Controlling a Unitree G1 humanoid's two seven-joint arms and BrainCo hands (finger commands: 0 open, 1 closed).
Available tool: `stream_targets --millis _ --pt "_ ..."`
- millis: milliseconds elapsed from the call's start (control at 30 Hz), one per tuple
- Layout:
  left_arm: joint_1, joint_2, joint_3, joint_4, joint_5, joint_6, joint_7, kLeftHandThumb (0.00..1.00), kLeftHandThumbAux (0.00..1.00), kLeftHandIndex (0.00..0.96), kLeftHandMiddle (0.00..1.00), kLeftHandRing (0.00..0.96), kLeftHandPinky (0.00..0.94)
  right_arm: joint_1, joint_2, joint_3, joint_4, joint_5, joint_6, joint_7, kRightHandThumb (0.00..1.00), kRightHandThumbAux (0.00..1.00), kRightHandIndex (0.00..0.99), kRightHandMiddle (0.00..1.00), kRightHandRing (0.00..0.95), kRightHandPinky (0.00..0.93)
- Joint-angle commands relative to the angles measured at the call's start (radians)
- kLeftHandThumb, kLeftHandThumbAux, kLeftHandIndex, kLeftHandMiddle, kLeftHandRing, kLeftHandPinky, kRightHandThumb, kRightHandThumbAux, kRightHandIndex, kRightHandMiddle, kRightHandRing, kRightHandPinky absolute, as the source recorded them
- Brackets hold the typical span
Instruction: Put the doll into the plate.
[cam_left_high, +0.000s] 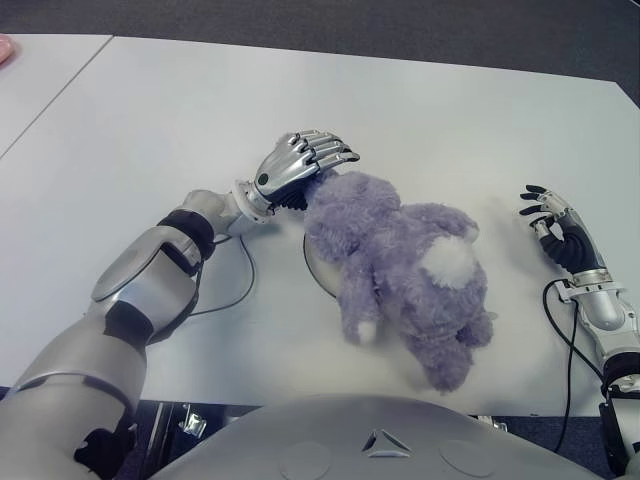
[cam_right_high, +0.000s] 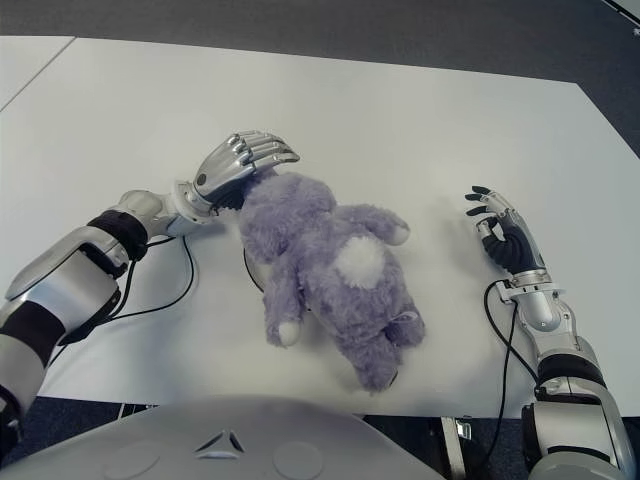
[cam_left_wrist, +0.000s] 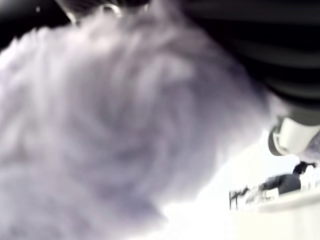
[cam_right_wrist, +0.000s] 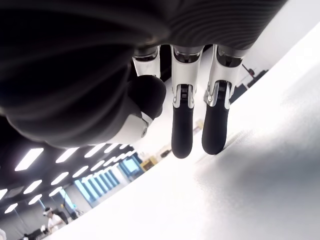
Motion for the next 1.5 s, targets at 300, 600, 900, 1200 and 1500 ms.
stream_targets --millis 300,600,900,1200,1500 --pt "-0.011 0.037 0.026 0.006 -0.113 0.046 -0.448 0.258 0.443 0.146 0.195 0.190 0.137 0.140 0.199 0.083 0.074 -0.045 0.050 0.019 1.000 0.738 0.192 0.125 0.322 0.417" --pt "-0.019 0.084 0.050 -0.033 -0.162 0.032 -0.562 0.250 0.435 0.095 0.135 0.114 0.043 0.149 0.197 0.085 0.060 -0.047 0.059 0.015 1.000 0.738 0.193 0.126 0.321 0.417" --pt "-0.017 0.196 0.110 -0.093 -0.232 -0.055 -0.679 0.201 0.384 0.031 0.049 0.024 0.001 0.156 0.202 0.082 0.053 -0.043 0.057 0.008 1.000 0.739 0.188 0.121 0.318 0.416" --pt "0.013 0.233 0.147 -0.155 -0.262 -0.067 -0.738 0.194 0.339 0.001 0.003 0.000 0.000 0.154 0.205 0.082 0.057 -0.041 0.054 0.006 1.000 0.738 0.194 0.125 0.328 0.416" --pt "0.025 0.236 0.163 -0.176 -0.269 -0.062 -0.763 0.193 0.333 0.000 0.000 0.000 0.000 0.150 0.204 0.088 0.060 -0.053 0.056 -0.005 1.000 0.738 0.193 0.124 0.330 0.417"
